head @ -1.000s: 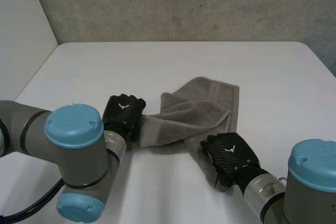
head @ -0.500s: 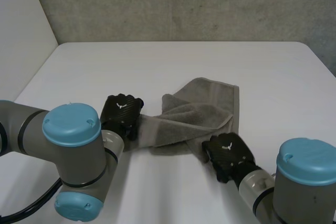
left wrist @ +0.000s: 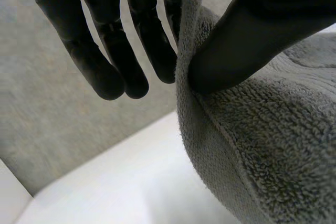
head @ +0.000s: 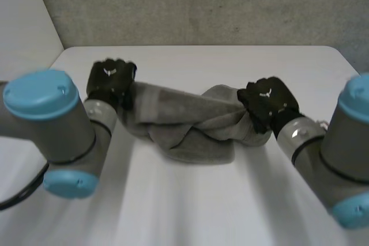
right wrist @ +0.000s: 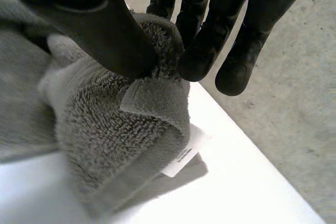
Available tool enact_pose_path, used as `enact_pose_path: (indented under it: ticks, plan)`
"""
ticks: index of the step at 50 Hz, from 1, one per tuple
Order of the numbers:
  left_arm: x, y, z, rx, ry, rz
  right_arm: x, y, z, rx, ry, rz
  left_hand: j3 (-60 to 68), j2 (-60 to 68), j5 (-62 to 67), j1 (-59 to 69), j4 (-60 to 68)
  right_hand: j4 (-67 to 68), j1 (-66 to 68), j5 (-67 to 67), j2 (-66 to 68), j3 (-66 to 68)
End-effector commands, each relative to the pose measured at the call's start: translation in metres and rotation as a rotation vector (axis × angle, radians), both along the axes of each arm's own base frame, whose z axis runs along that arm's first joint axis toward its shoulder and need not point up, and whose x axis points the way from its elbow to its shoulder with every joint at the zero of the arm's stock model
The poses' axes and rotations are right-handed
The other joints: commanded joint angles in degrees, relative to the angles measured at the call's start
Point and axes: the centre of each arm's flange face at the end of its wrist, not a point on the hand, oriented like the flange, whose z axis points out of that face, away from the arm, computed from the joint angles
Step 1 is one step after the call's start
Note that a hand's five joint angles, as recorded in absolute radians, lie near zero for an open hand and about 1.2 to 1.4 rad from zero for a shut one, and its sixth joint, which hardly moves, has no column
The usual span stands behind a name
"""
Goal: Fold the towel.
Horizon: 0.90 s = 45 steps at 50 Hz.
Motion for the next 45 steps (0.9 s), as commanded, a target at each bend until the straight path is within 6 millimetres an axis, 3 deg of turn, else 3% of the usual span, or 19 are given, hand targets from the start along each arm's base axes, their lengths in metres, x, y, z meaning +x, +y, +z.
enact_pose_path:
  ticks: [1, 2, 3, 6, 8, 11, 14, 20, 21, 22, 24, 25, 27, 28, 30, 34, 40, 42, 45]
  plan:
    - [-0.001, -0.063, 0.069, -0.228, 0.05, 0.06, 0.013, -0.082, 0.077, -0.339, 0.119, -0.067, -8.45, -6.07, -14.51, -2.62, -6.91, 3.23, 5.11, 3.36, 6.71, 3.37]
    - [0.003, -0.073, 0.092, -0.295, 0.072, 0.079, 0.013, -0.082, 0.077, -0.34, 0.118, -0.068, -8.45, -6.07, -14.51, -2.62, -6.91, 3.23, 5.11, 3.36, 6.71, 3.37]
    - [0.008, -0.079, 0.114, -0.355, 0.104, 0.094, 0.017, -0.092, 0.105, -0.464, 0.065, -0.084, -8.45, -6.07, -14.51, -2.62, -6.91, 3.23, 5.11, 3.36, 6.71, 3.37]
    - [0.012, -0.081, 0.135, -0.416, 0.144, 0.098, 0.025, -0.101, 0.14, -0.709, -0.049, -0.068, -8.45, -6.07, -14.51, -2.62, -6.91, 3.23, 5.11, 3.36, 6.71, 3.37]
    - [0.022, -0.073, 0.181, -0.548, 0.254, 0.104, 0.026, -0.099, 0.158, -0.825, -0.099, -0.056, -8.45, -6.07, -14.51, -2.62, -6.91, 3.23, 5.11, 3.36, 6.71, 3.37]
    - [0.033, -0.069, 0.195, -0.585, 0.323, 0.104, 0.025, -0.082, 0.176, -0.924, -0.145, -0.01, -8.45, -6.07, -14.51, -2.62, -6.91, 3.23, 5.11, 3.36, 6.71, 3.37]
    - [0.038, -0.069, 0.19, -0.562, 0.329, 0.103, 0.023, -0.072, 0.169, -0.874, -0.133, 0.029, -8.45, -6.07, -14.51, -2.62, -6.91, 3.23, 5.11, 3.36, 6.71, 3.37]
    - [0.042, -0.071, 0.131, -0.379, 0.242, 0.053, 0.021, -0.067, 0.104, -0.569, -0.019, 0.108, -8.45, -6.07, -14.51, -2.62, -6.91, 3.23, 5.11, 3.36, 6.71, 3.37]
    - [0.043, -0.069, 0.112, -0.312, 0.213, 0.041, 0.021, -0.067, 0.104, -0.568, -0.019, 0.108, -8.45, -6.07, -14.51, -2.62, -6.91, 3.23, 5.11, 3.36, 6.71, 3.37]
    - [0.044, -0.066, 0.089, -0.235, 0.182, 0.033, 0.02, -0.063, 0.083, -0.471, 0.019, 0.135, -8.45, -6.07, -14.51, -2.62, -6.91, 3.23, 5.11, 3.36, 6.71, 3.37]
    - [0.048, -0.062, 0.069, -0.161, 0.155, 0.034, 0.018, -0.059, 0.065, -0.38, 0.057, 0.154, -8.45, -6.07, -14.51, -2.62, -6.91, 3.23, 5.11, 3.36, 6.71, 3.37]
    - [0.048, -0.062, 0.069, -0.161, 0.155, 0.034, 0.013, -0.055, 0.049, -0.295, 0.099, 0.168, -8.45, -6.07, -14.51, -2.62, -6.91, 3.23, 5.11, 3.36, 6.71, 3.37]
    - [0.059, -0.051, 0.027, -0.012, 0.099, 0.045, 0.004, -0.05, 0.034, -0.208, 0.14, 0.174, -8.45, -6.07, -14.51, -2.62, -6.91, 3.23, 5.11, 3.36, 6.71, 3.37]
    - [0.059, -0.051, 0.027, -0.011, 0.099, 0.045, -0.005, -0.046, 0.02, -0.129, 0.186, 0.179, -8.45, -6.07, -14.51, -2.62, -6.91, 3.23, 5.11, 3.36, 6.71, 3.37]
    - [0.069, -0.035, -0.008, 0.102, 0.055, 0.054, -0.012, -0.038, 0.007, -0.062, 0.234, 0.197, -8.45, -6.07, -14.51, -2.62, -6.91, 3.23, 5.11, 3.36, 6.71, 3.37]
    - [0.077, -0.022, -0.031, 0.177, 0.011, 0.058, -0.024, -0.014, -0.023, 0.043, 0.379, 0.278, -8.45, -6.07, -14.51, -2.62, -6.91, 3.23, 5.11, 3.36, 6.71, 3.37]
    - [0.089, -0.011, -0.05, 0.229, -0.068, 0.065, -0.033, -0.01, -0.037, 0.042, 0.442, 0.283, -8.45, -6.07, -14.51, -2.62, -6.91, -2.6, -0.72, -2.47, 0.88, -2.45]
    - [0.089, -0.011, -0.049, 0.226, -0.076, 0.064, -0.035, -0.012, -0.039, 0.022, 0.422, 0.258, -8.45, -6.07, -14.51, -2.62, -6.91, -43.45, -41.57, -43.32, -39.97, -43.31]
    - [0.091, -0.014, -0.045, 0.209, -0.072, 0.072, -0.035, -0.011, -0.035, 0.012, 0.371, 0.233, -8.45, -6.07, -14.51, -2.62, -6.91, -59.74, -57.87, -59.61, -56.26, -59.6]
